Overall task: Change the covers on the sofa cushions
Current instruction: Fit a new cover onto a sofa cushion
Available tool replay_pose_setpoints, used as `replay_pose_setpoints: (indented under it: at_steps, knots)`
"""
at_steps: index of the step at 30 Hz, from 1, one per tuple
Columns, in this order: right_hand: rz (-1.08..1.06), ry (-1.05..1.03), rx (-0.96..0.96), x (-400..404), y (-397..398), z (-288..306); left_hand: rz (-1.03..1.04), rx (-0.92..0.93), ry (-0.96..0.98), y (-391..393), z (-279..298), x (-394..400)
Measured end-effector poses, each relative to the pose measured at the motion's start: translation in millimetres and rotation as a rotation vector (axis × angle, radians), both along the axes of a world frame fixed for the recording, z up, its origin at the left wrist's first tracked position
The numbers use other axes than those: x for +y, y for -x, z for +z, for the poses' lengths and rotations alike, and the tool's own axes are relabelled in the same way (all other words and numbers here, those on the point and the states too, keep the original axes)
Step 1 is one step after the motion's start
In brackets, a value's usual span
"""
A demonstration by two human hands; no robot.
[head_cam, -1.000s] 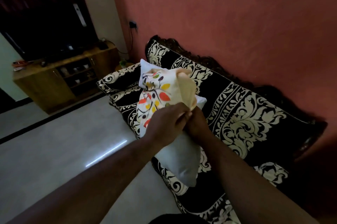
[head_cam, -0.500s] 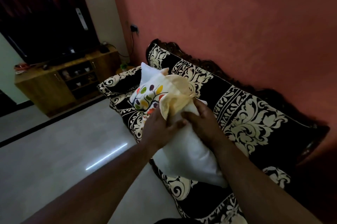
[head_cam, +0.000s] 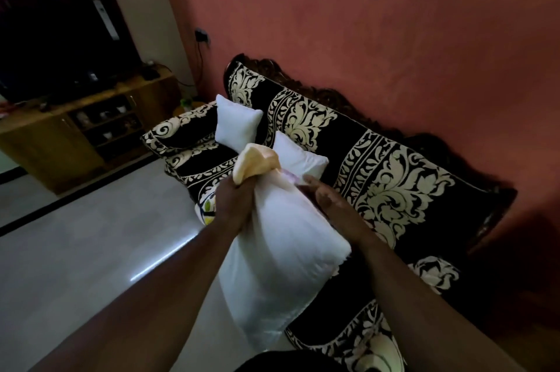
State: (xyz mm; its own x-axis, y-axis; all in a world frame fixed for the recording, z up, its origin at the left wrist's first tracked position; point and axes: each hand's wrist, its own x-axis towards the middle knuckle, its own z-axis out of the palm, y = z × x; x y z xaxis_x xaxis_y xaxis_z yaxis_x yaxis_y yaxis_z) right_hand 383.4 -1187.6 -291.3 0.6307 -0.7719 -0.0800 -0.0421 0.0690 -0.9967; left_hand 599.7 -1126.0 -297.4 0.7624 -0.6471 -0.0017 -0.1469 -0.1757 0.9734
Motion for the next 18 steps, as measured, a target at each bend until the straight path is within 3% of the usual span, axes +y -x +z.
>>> replay_pose_setpoints:
  at_steps: [5,8,10,12,14,16,18]
  knots:
    - [-0.09,0.091,0.099,40,16,-64,0.237,0.205,0.094,-9,11,-5]
    - [-0.235,0.173,0.263,45,-5,-65,0.217,0.282,0.081,-1,13,-16]
    - [-0.409,0.18,0.256,36,-9,-57,0.076,0.165,0.001,-5,16,-21]
    - [-0.543,0.237,0.24,25,-8,-38,-0.112,-0.104,-0.12,-16,27,-20]
    - [-0.61,0.333,0.216,25,-7,-15,-0.277,-0.241,-0.219,-29,32,-14]
    - [-0.531,0.53,0.197,27,-9,2,-0.407,-0.268,-0.262,-32,27,-9]
    - [-0.326,0.633,0.327,24,-16,9,-0.407,-0.221,-0.193,-23,23,-7]
